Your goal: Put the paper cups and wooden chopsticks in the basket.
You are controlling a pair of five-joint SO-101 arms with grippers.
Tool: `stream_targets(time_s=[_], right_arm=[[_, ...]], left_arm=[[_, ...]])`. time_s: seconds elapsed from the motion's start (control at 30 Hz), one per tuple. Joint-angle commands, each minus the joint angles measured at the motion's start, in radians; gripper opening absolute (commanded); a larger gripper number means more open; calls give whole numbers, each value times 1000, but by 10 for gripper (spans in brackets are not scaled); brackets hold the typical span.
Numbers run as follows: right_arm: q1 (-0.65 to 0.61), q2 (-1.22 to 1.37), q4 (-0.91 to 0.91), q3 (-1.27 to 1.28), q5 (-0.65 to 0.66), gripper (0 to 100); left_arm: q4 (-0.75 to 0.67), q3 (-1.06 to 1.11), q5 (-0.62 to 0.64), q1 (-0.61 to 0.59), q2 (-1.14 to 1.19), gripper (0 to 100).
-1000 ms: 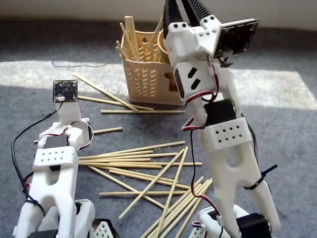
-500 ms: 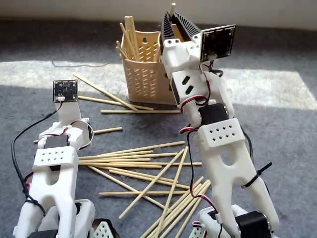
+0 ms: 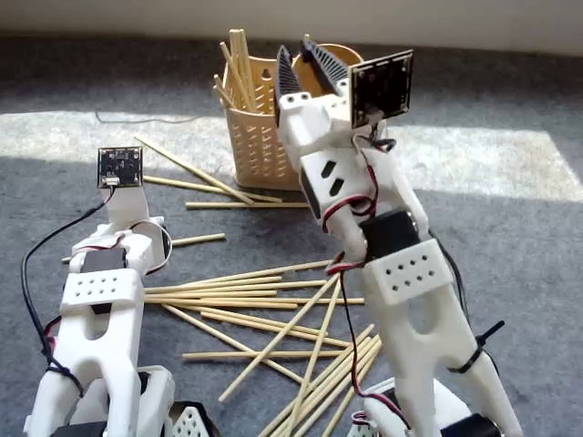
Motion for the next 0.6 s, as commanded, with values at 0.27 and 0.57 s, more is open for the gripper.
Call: stream_targets(time_s=[0.27,0.57], right_arm=[[-61,-225,518,44,12,5],[-61,-323,526,346,14,5]], left_arm=[[-15,-4,-8,-12,-19,24],[-15,-4,-8,-12,-16,24]])
